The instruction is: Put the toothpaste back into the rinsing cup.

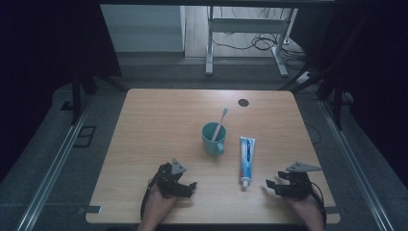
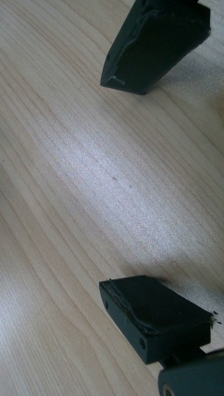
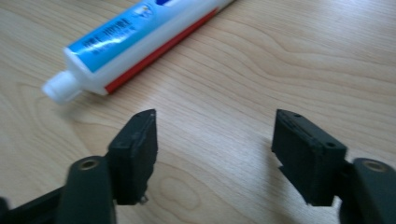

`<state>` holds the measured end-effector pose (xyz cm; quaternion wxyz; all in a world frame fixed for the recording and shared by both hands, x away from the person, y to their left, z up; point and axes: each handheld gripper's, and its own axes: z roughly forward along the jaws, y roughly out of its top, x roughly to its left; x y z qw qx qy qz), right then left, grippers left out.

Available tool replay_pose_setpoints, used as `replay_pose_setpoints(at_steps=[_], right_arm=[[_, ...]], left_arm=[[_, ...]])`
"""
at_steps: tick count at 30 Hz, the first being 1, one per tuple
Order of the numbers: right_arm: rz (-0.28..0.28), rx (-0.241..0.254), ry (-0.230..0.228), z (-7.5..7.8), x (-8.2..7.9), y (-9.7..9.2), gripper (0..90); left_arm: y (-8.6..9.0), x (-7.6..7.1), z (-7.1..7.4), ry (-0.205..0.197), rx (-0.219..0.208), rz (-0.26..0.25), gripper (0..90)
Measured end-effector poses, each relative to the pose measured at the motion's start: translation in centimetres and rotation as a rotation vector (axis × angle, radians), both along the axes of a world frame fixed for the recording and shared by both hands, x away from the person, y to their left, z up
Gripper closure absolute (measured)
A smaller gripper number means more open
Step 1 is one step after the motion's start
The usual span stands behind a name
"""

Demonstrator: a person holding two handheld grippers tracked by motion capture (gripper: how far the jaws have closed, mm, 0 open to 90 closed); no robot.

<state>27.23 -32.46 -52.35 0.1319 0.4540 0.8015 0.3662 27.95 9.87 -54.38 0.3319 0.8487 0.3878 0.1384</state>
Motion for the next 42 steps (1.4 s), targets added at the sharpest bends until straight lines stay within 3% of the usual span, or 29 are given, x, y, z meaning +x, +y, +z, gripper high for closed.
replay_pose_setpoints(at_steps=[5,8,20,33,42], right_arm=[[0.024,0.015,0.006,0.7,0.1,0.5,43.1],[0.049,0.019,0.001,1.2,0.1,1.0,53.0],[0.197,0.01,-0.026,2.8,0.8,4.6,81.7],[0.278,0.022,-0.014,2.8,2.9,9.1,79.6],[0.293,0.013,0.02,1.5,3.4,10.0,80.3]], left_arm=[[0.0,0.0,0.0,0.0,0.0,0.004,4.9],[0.0,0.0,0.0,0.0,0.002,0.006,4.9],[0.0,0.0,0.0,0.0,0.002,0.01,5.1],[0.0,0.0,0.0,-0.001,-0.001,0.011,5.1],[0.0,0.0,0.0,-0.001,-0.002,0.012,5.1]])
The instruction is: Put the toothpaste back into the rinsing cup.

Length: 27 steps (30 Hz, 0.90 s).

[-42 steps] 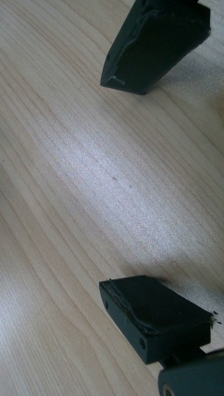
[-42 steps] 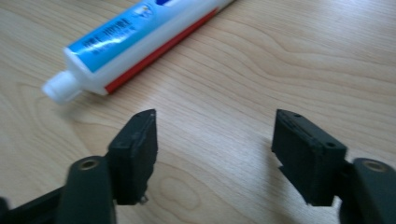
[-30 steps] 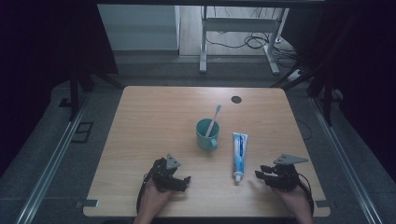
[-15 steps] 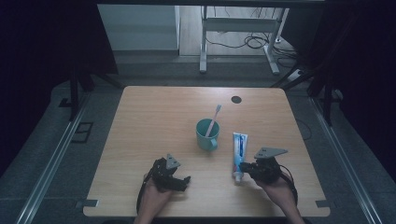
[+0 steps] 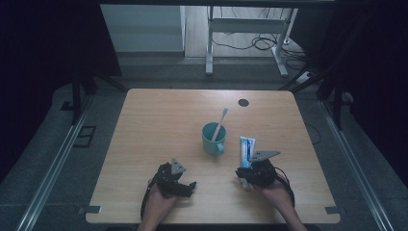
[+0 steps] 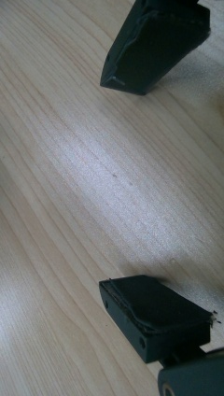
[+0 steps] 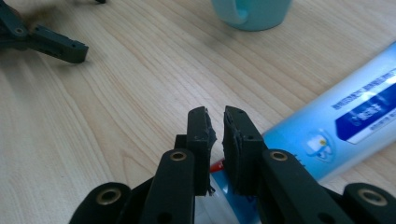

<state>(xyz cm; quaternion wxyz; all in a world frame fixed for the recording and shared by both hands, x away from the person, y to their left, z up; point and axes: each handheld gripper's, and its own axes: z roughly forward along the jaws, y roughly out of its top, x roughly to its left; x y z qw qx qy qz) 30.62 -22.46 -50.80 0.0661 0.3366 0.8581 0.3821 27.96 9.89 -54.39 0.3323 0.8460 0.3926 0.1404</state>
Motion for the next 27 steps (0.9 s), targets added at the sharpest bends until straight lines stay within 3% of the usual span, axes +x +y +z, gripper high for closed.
replay_pose_setpoints(at_steps=[13,27], right_arm=[[-0.02,-0.026,0.013,0.2,-0.2,-1.6,88.9],[-0.079,-0.084,0.008,0.2,0.0,-4.3,89.3]], left_arm=[[0.0,0.0,0.0,0.001,0.004,-0.002,5.1],[0.0,0.0,0.0,0.001,0.004,-0.002,5.1]])
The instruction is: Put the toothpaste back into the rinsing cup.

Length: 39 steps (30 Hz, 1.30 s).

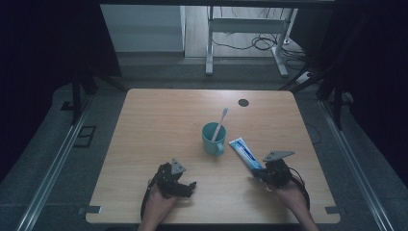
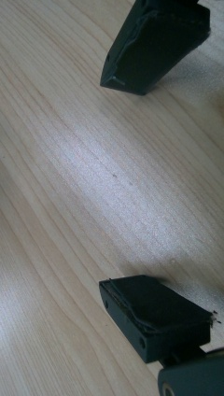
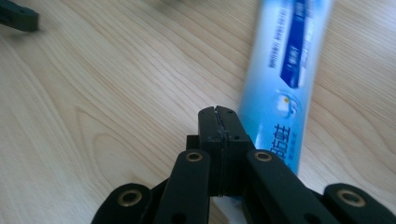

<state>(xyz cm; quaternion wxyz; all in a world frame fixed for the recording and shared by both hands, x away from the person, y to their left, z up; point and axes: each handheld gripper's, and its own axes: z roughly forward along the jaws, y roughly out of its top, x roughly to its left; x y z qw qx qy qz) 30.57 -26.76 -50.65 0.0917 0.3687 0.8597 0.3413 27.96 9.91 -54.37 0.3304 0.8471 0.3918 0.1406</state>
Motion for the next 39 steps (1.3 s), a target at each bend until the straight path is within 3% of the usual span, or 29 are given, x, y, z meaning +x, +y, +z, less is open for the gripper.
replay_pose_setpoints(at_steps=[9,14,17,22,29,39], right_arm=[[-0.012,-0.025,0.008,-0.2,-0.1,-0.5,88.9],[-0.008,-0.034,-0.015,1.3,0.1,-0.5,84.3],[-0.018,-0.075,-0.016,2.1,0.5,-0.8,78.3],[-0.027,-0.117,0.029,2.4,1.6,-1.1,67.9],[-0.019,-0.221,0.107,2.2,3.3,-0.2,55.5],[0.006,-0.309,0.194,1.7,5.6,1.7,49.1]], left_arm=[[0.0,0.0,0.0,0.0,0.0,0.0,5.1],[0.0,0.0,0.0,-0.001,0.001,-0.001,5.1],[0.0,0.0,0.0,-0.001,0.002,-0.002,5.1],[0.0,0.0,0.0,0.0,0.001,-0.001,5.1],[0.0,0.0,0.0,0.002,0.001,0.0,5.1],[0.0,0.0,0.0,0.001,0.003,-0.003,5.1]])
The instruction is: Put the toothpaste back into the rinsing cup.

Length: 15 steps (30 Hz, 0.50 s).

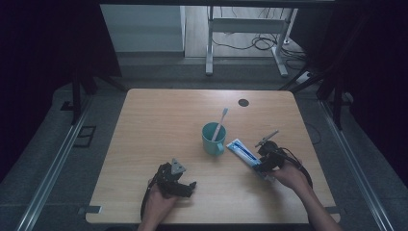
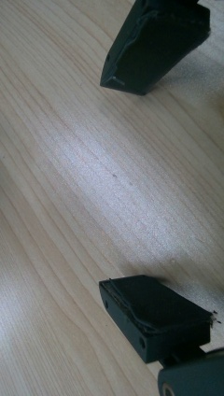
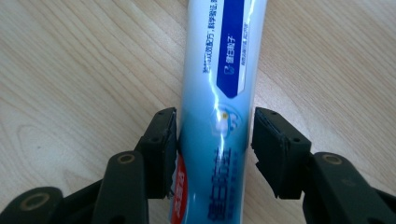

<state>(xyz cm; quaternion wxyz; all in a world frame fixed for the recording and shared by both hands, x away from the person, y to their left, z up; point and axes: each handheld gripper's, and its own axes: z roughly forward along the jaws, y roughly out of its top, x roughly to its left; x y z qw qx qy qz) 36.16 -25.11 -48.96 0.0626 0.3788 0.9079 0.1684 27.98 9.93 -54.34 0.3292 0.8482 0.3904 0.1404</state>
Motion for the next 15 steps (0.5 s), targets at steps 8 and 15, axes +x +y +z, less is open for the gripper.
replay_pose_setpoints(at_steps=[8,15], right_arm=[[0.006,-0.084,0.086,-0.5,1.8,1.6,46.6],[0.012,-0.143,0.146,-0.6,2.9,2.6,46.2]], left_arm=[[0.0,0.0,0.0,0.0,0.0,0.0,5.1],[0.0,0.0,0.0,0.0,0.0,0.0,5.1]])
